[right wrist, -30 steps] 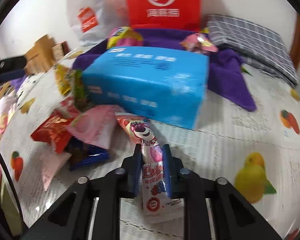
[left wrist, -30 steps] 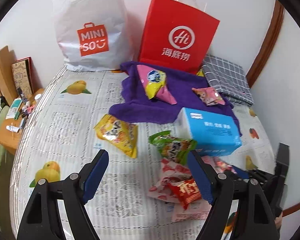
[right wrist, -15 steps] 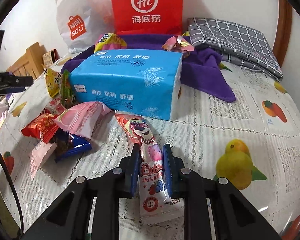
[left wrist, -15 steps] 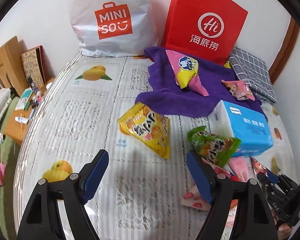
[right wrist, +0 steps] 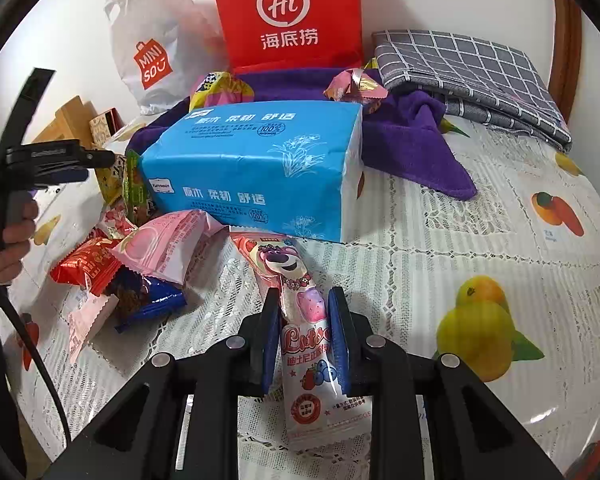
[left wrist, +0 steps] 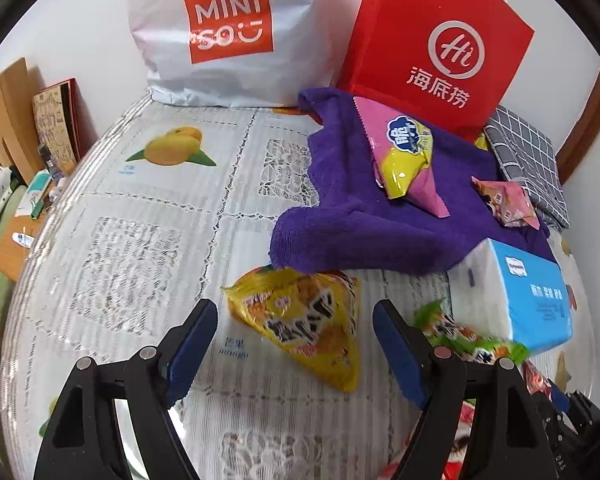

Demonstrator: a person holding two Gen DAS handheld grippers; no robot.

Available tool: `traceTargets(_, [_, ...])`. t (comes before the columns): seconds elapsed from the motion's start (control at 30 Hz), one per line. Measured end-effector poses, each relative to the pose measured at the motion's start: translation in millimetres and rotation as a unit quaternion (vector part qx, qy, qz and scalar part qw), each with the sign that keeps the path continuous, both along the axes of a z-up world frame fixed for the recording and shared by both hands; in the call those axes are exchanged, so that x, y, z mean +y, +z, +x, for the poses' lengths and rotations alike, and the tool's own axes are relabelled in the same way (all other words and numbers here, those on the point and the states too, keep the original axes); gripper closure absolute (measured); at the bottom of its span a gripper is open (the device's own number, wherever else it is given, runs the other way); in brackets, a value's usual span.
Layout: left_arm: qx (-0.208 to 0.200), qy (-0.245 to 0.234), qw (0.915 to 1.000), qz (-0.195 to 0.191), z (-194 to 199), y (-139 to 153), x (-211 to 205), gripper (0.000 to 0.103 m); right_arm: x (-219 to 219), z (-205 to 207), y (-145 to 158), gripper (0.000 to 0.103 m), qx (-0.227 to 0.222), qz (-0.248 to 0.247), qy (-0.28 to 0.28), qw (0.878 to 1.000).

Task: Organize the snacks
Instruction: 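Grasp the yellow chip bag with the left tool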

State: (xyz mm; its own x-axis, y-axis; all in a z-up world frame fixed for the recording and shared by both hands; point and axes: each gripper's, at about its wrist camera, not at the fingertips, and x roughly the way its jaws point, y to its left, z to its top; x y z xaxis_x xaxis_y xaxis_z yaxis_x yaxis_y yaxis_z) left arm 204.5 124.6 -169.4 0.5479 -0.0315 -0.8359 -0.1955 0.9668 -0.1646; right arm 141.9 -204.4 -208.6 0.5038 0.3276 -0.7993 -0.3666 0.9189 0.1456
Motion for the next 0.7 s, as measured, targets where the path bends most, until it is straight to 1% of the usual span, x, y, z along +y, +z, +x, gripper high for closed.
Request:
traceTargets(0.07, [-0.002, -0.002, 1.0000, 0.001, 3.0, -3.2, -0.4, 0.025, 0.1, 0.2, 0.0, 0.077, -0.001, -0.002, 0.002, 1.000])
traceTargets(0.1, [-0.003, -0.005, 1.0000, -0.001, 4.5, -5.3, -0.9, 0.026, 0.7, 0.1, 0.0, 0.074, -0.001, -0.002, 0.005, 1.000])
traceTargets(0.17, [-0.004, -0.009, 1.0000, -0.002, 6.2, -9.1, -2.5, 0.031, 3.5, -0.9, 0.5, 0.070, -0.002, -0.005, 0.011, 1.000])
traceTargets(0.2, [-0.004, -0.010, 0.9999, 0.002, 6.8, -10.8, -3.7, 0.036, 5.0, -1.1, 0.6, 0.068, -0.003, -0.009, 0.013, 1.000])
traceTargets(0.27, [-0.008, -0.015, 0.9998, 0.013, 6.0, -12.0, -6.3, 0.039, 7.5, -1.7, 0.6, 0.068, -0.006, -0.017, 0.015, 1.000])
traceTargets(0.5, [-0.022, -0.028, 0.9989, 0.031, -9.8, -4.1, -12.3, 0.040, 5.2, -0.7, 1.1, 0.068, -0.004, -0.012, 0.015, 1.000])
traceTargets(0.6, [-0.026, -0.040, 0.9984, 0.031, -19.5, 0.8, -16.2, 0.040, 5.4, -0.3, 1.1, 0.068, -0.005, -0.014, 0.016, 1.000])
traceTargets(0.7, [-0.018, -0.048, 0.9983, 0.028, -29.4, 2.4, -20.0, 0.040, 5.3, 0.0, 0.8, 0.068, -0.005, -0.016, 0.016, 1.000])
